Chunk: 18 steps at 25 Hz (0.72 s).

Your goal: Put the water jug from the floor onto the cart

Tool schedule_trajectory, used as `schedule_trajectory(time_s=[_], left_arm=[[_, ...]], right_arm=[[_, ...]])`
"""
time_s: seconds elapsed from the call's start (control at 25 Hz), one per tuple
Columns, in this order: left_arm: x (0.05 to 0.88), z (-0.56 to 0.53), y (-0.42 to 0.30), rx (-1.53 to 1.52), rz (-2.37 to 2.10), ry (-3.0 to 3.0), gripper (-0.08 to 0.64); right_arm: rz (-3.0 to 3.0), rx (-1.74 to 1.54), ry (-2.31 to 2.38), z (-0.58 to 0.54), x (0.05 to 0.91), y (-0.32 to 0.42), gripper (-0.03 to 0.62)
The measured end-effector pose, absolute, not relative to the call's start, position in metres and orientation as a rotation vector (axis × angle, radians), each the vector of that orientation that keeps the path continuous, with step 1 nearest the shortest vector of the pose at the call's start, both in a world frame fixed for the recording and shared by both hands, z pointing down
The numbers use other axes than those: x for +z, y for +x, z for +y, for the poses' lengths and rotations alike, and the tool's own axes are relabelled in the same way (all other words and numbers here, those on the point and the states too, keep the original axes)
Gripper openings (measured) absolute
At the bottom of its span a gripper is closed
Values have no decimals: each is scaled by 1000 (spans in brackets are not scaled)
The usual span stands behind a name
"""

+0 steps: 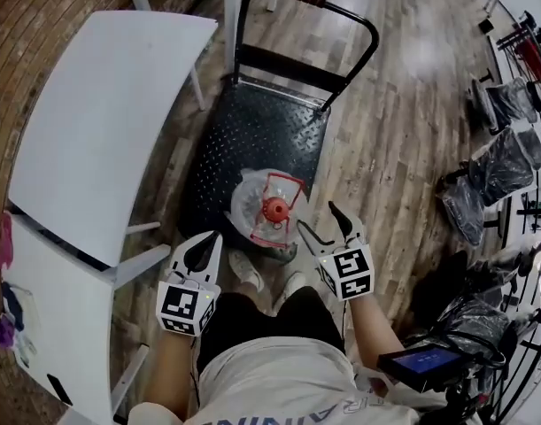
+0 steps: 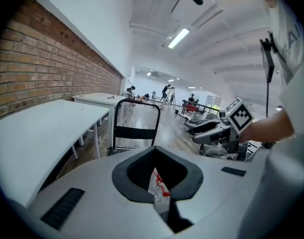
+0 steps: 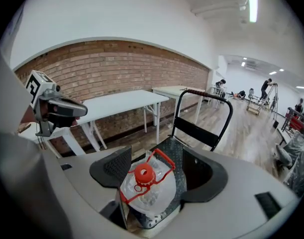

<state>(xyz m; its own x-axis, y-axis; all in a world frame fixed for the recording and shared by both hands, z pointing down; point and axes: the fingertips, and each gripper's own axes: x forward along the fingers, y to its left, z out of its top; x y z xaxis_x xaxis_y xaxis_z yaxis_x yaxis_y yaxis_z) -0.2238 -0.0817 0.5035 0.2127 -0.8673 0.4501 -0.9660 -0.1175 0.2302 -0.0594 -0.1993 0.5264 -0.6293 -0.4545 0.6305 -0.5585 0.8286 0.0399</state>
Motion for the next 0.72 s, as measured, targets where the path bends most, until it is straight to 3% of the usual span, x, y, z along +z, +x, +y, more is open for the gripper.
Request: schedule_trajectory(time_s=[0.32, 0.72], left_arm=[[466, -97, -158, 323, -1597, 2207, 2], [424, -27, -92, 347, -1569, 2336, 2]], right_arm=[[-2414, 170, 849, -188, 475, 10, 311], [-2456, 118, 959, -108, 436, 80, 311]])
